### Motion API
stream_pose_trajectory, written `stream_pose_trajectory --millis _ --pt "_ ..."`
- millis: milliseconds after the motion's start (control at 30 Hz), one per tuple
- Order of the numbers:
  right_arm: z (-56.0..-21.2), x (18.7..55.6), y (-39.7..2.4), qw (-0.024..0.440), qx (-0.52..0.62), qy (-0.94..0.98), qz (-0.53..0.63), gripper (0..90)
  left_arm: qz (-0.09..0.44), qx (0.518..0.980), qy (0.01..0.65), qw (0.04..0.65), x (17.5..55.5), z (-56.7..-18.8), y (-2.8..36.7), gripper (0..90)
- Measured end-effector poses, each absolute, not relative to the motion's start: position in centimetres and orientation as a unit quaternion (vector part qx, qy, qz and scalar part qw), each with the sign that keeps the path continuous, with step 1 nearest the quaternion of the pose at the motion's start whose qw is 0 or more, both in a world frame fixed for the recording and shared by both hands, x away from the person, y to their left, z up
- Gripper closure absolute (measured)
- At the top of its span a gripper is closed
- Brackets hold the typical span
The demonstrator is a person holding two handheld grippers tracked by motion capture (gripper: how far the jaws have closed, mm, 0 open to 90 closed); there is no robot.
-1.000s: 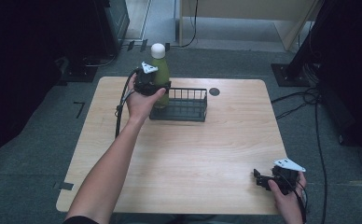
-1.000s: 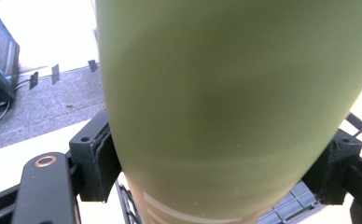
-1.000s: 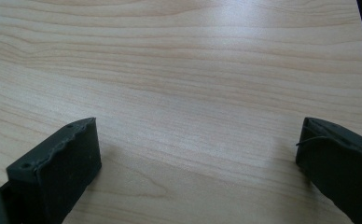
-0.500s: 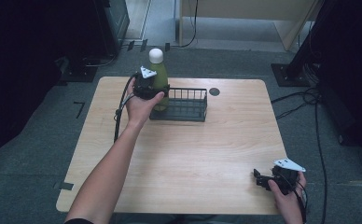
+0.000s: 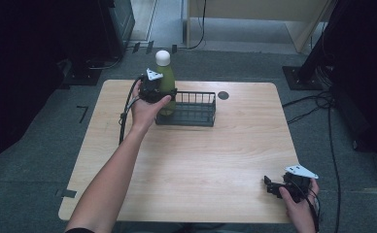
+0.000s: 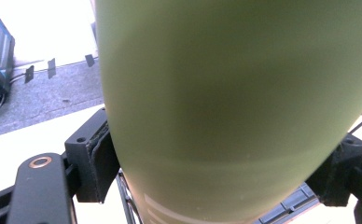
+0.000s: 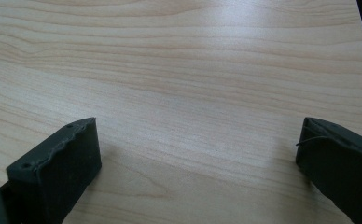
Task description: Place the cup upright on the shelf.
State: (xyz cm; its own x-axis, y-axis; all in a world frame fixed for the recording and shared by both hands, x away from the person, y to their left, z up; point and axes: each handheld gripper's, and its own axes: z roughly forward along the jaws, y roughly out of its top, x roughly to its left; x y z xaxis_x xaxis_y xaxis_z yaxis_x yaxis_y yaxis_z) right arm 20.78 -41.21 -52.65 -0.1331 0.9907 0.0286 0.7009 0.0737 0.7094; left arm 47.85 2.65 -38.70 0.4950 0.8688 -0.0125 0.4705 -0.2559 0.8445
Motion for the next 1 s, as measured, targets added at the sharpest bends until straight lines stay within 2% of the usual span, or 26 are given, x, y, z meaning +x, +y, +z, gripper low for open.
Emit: stream_pose_trajectory --millis 200,1000 --pt "-52.65 20.78 -41.22 0.243 0.612 0.691 0.298 0.0 0.225 0.760 0.452 0.410 48.23 -38.67 2.72 14.3" --pt "-52.65 20.78 -41.22 0.243 0.612 0.691 0.298 0.0 0.225 0.746 0.460 0.425 47.88 -37.83 3.02 11.7"
